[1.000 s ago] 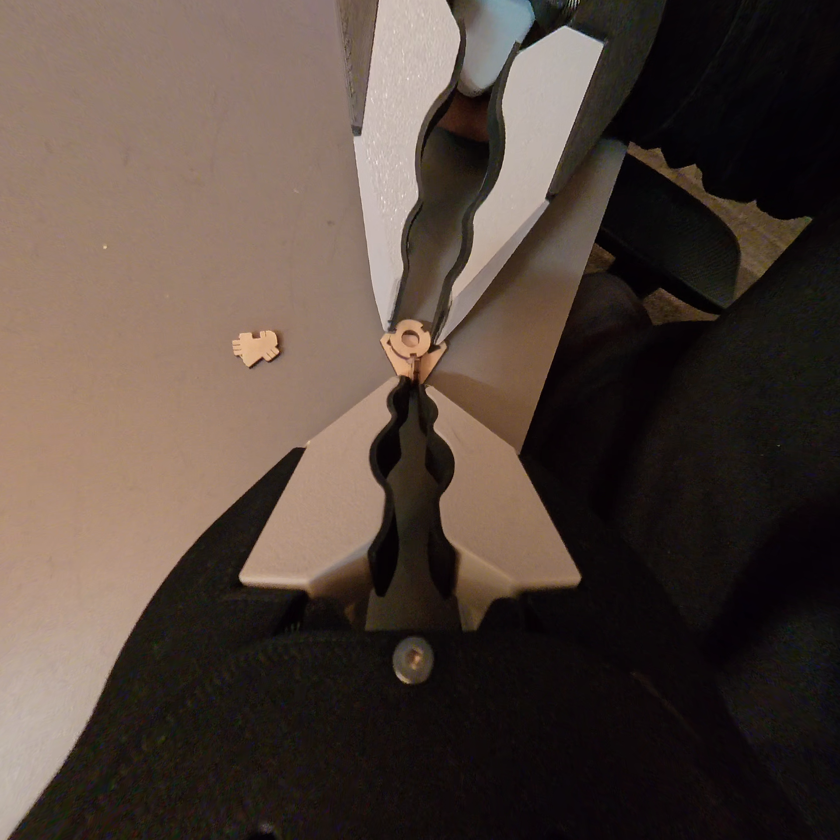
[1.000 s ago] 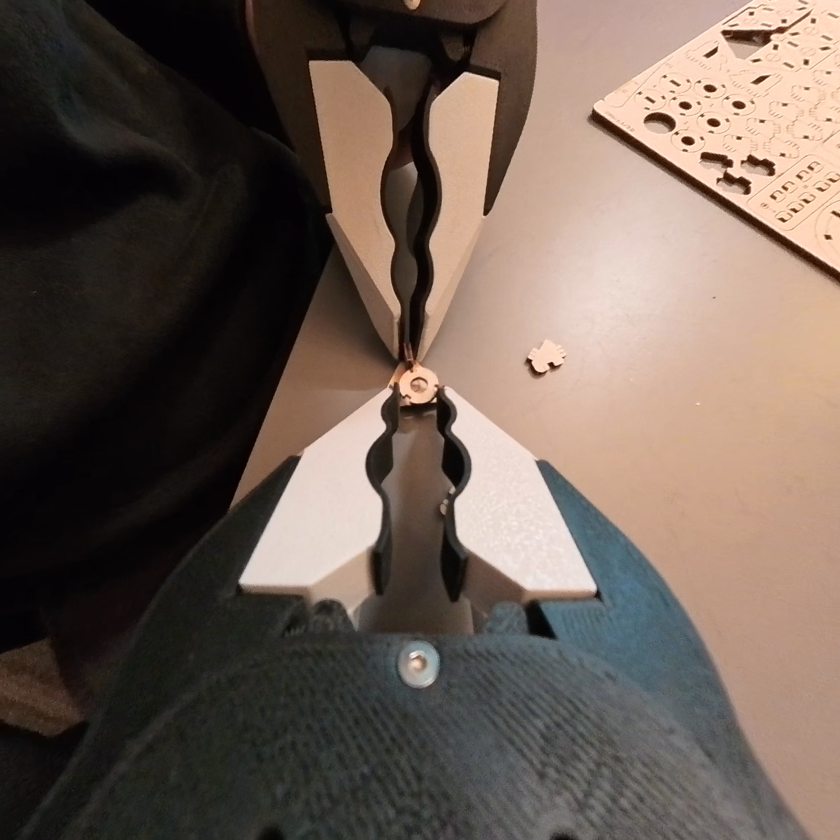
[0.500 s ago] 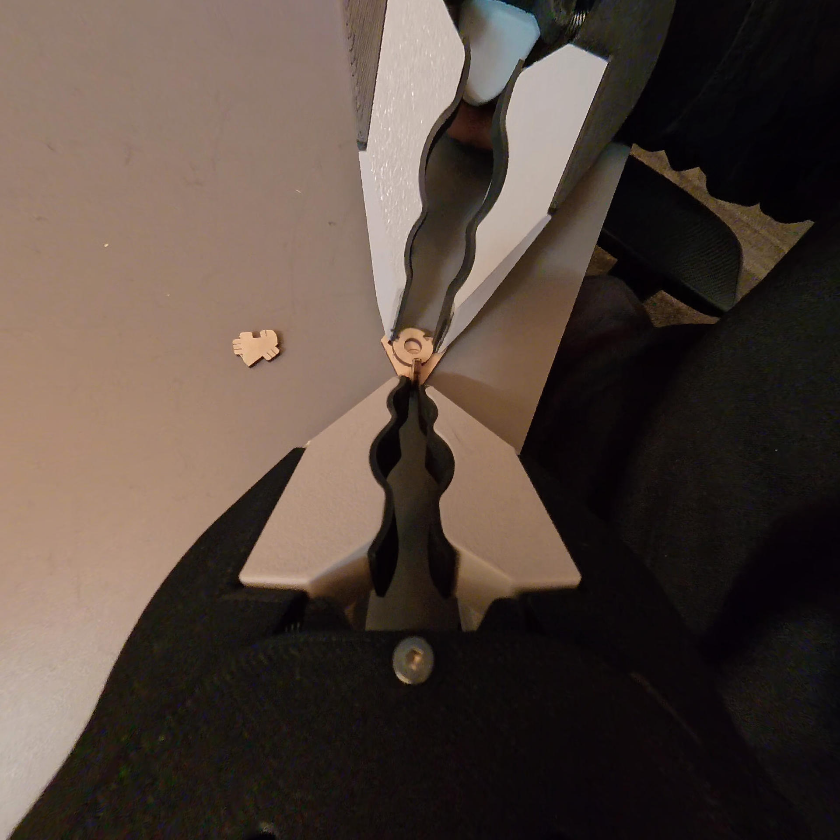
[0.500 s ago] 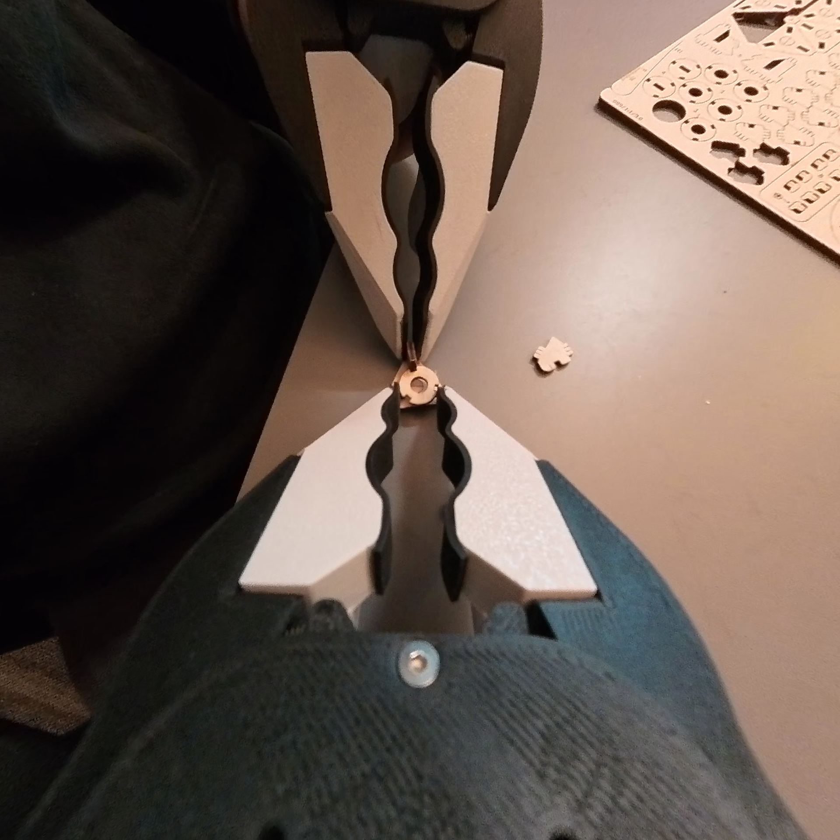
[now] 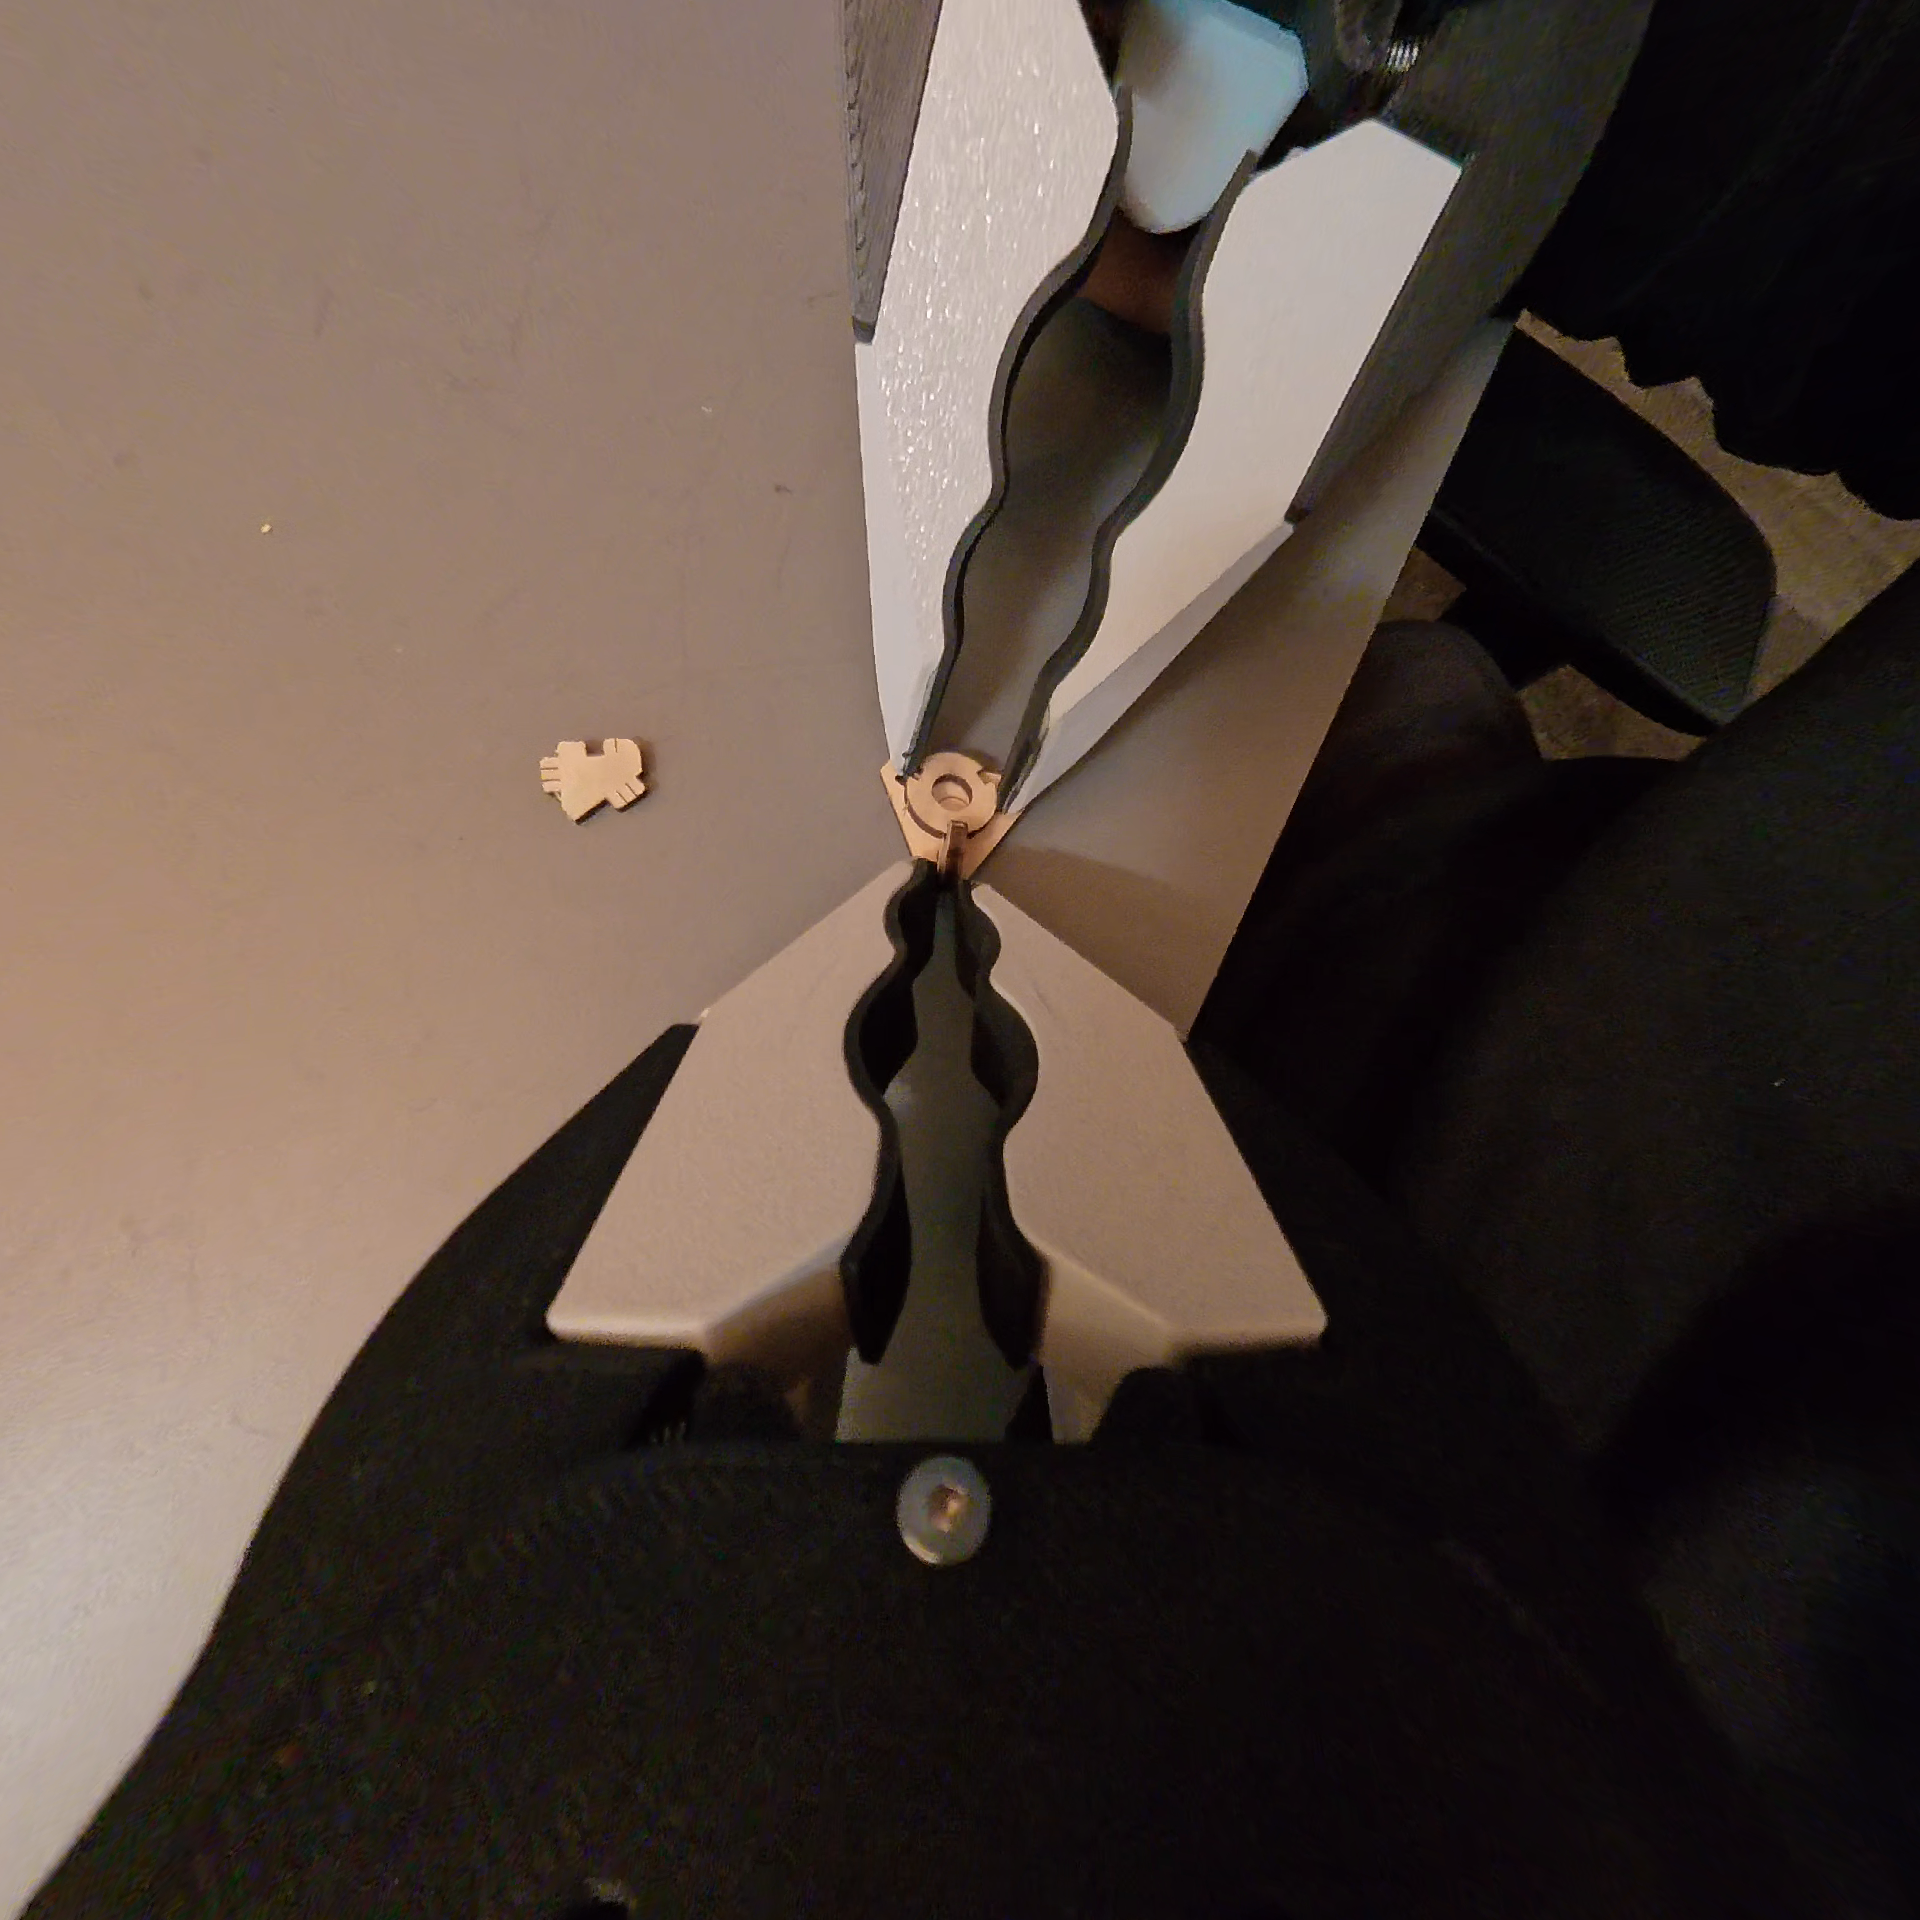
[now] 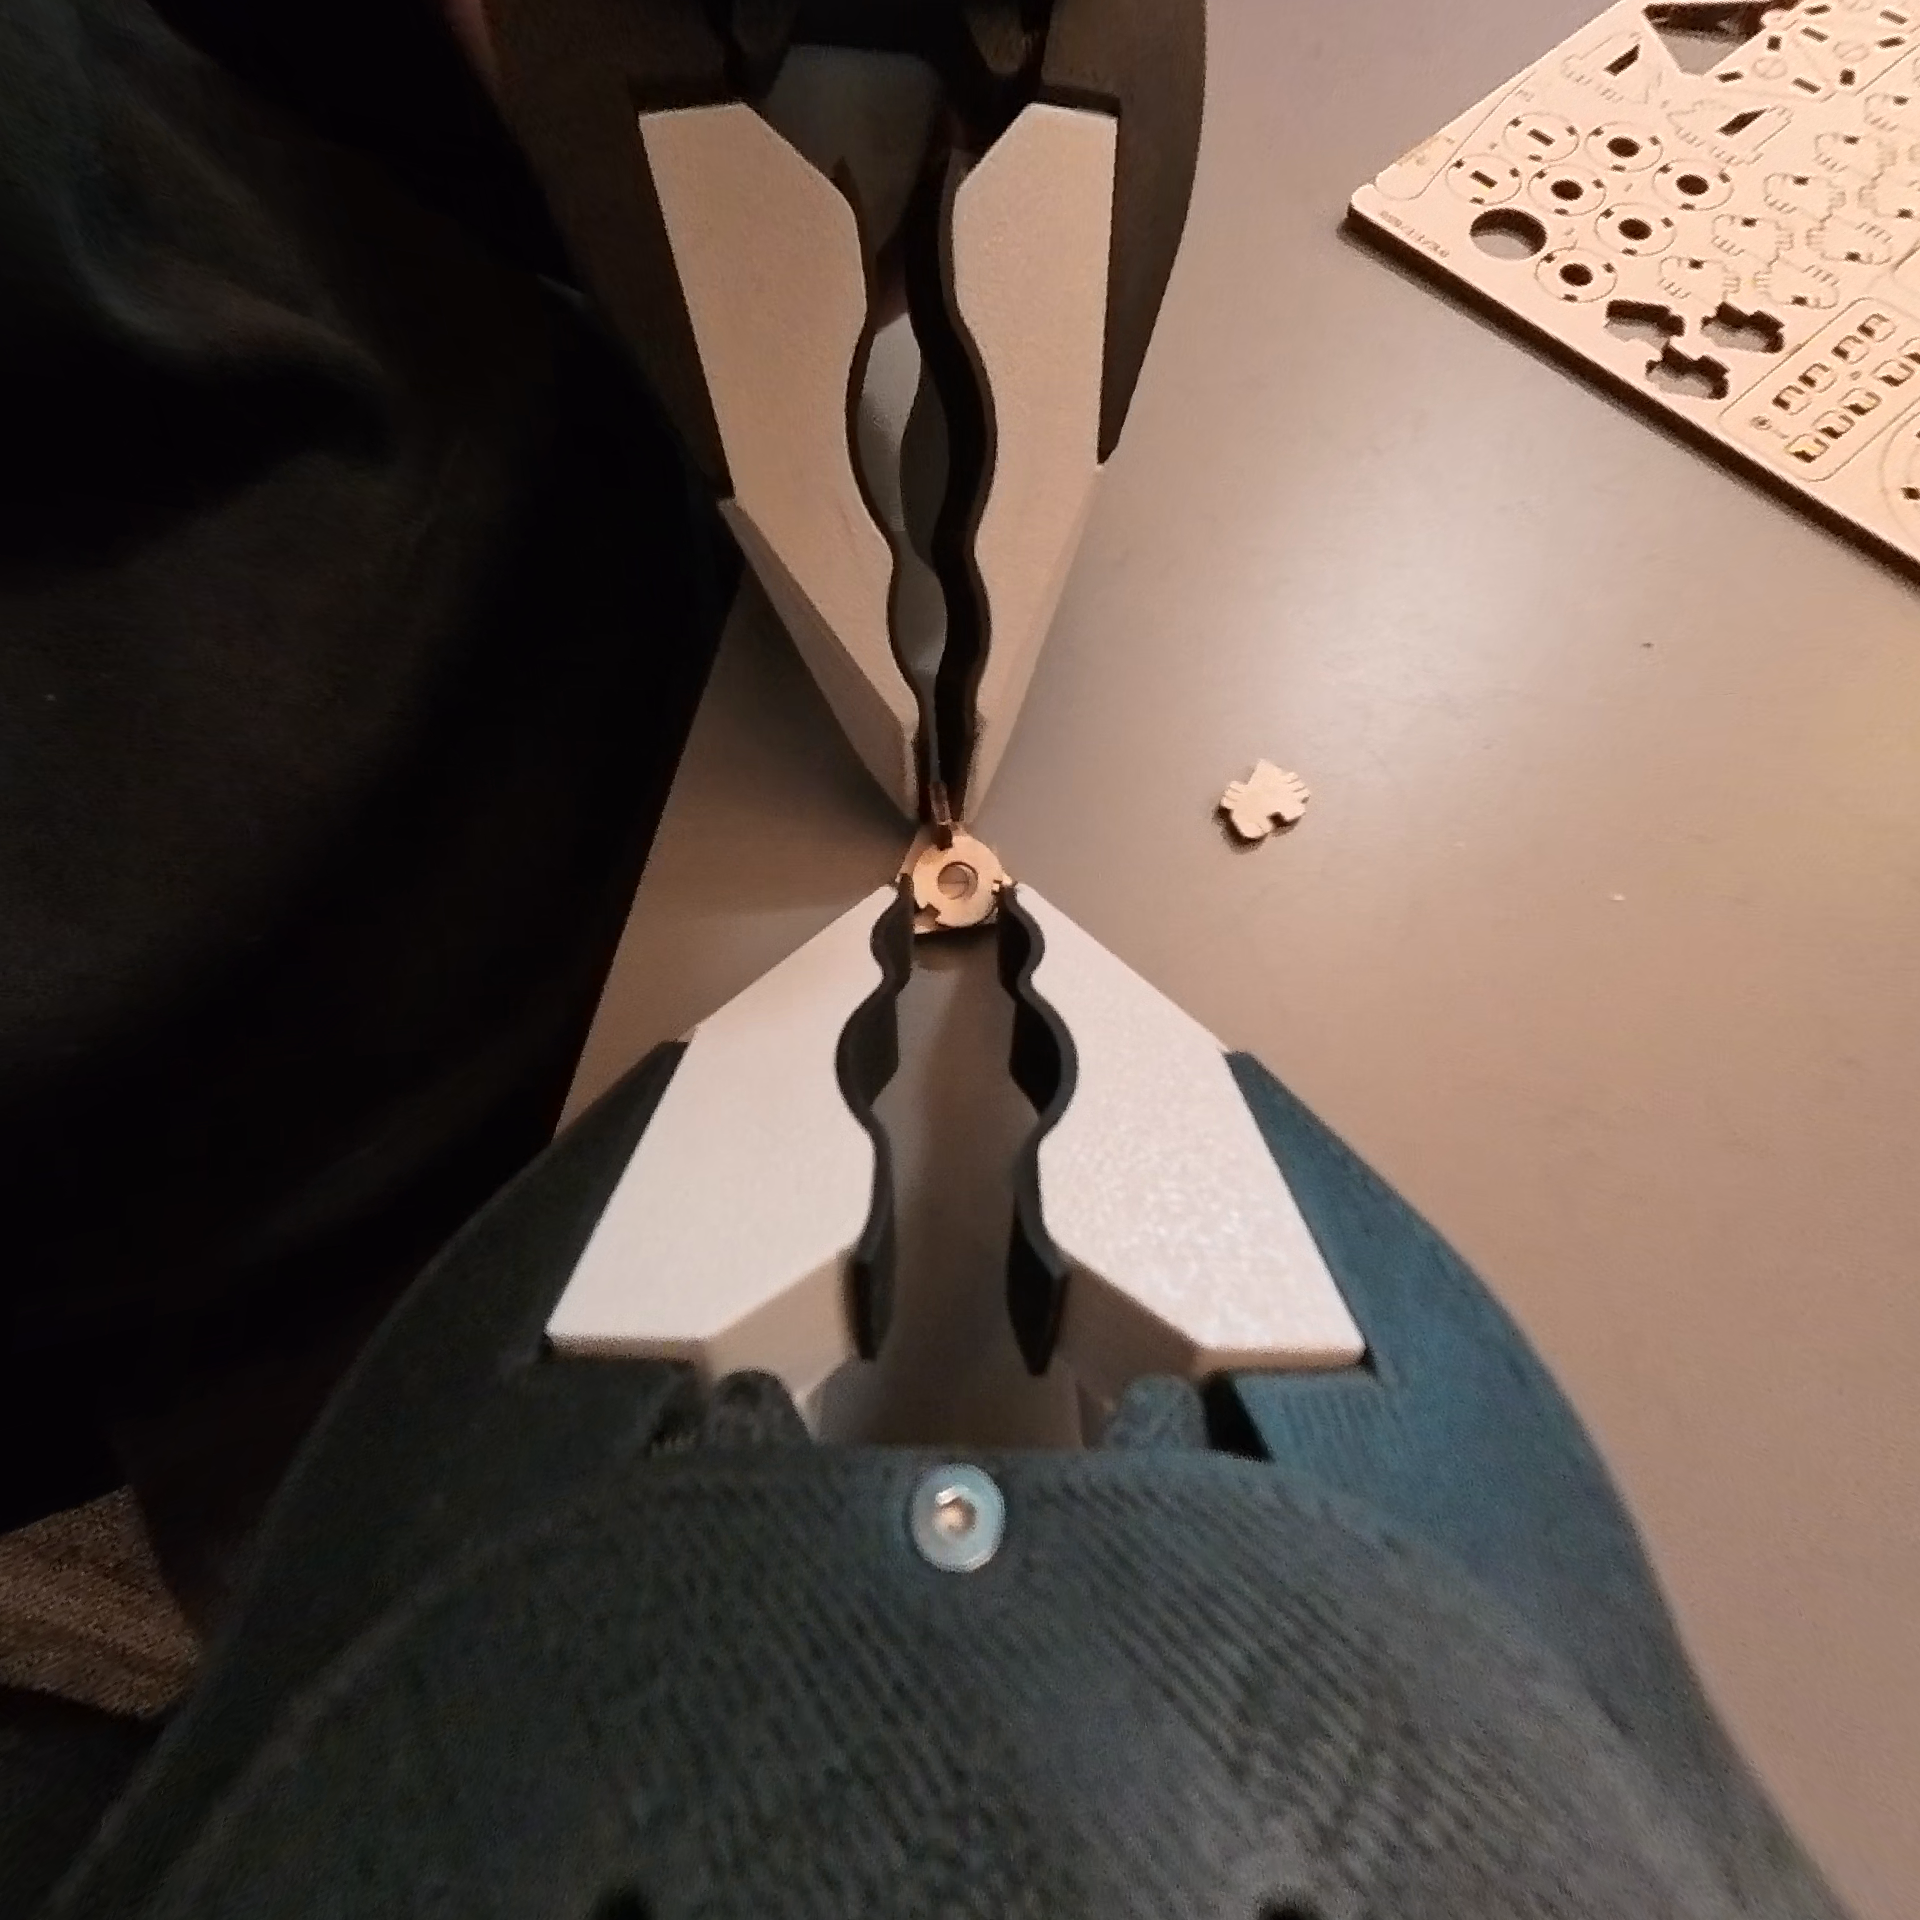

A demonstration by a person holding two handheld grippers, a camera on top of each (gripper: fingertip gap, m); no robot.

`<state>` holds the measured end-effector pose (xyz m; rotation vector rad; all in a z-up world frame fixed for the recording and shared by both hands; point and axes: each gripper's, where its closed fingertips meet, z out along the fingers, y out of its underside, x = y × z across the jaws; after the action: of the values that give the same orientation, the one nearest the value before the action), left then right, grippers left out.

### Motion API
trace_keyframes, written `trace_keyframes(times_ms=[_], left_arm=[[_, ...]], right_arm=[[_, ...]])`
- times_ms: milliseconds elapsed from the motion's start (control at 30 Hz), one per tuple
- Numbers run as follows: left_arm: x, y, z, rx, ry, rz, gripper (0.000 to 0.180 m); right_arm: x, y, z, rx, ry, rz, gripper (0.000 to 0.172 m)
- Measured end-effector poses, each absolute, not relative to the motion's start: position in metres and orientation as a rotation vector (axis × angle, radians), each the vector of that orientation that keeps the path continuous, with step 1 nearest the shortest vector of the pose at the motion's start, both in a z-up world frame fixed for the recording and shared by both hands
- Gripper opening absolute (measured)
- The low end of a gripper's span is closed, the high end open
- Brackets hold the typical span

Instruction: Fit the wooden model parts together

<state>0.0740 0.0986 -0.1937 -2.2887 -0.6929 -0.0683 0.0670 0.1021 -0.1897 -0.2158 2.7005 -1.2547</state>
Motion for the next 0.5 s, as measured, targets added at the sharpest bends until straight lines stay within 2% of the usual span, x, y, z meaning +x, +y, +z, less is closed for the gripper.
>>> trace_keyframes(times_ms=[500], left_arm=[[0.0741, 0.0985, -0.1945, -2.349, -0.774, -0.031, 0.001]], right_arm=[[0.0663, 0.1019, -0.1890, -0.143, 2.799, -1.235, 0.013]])
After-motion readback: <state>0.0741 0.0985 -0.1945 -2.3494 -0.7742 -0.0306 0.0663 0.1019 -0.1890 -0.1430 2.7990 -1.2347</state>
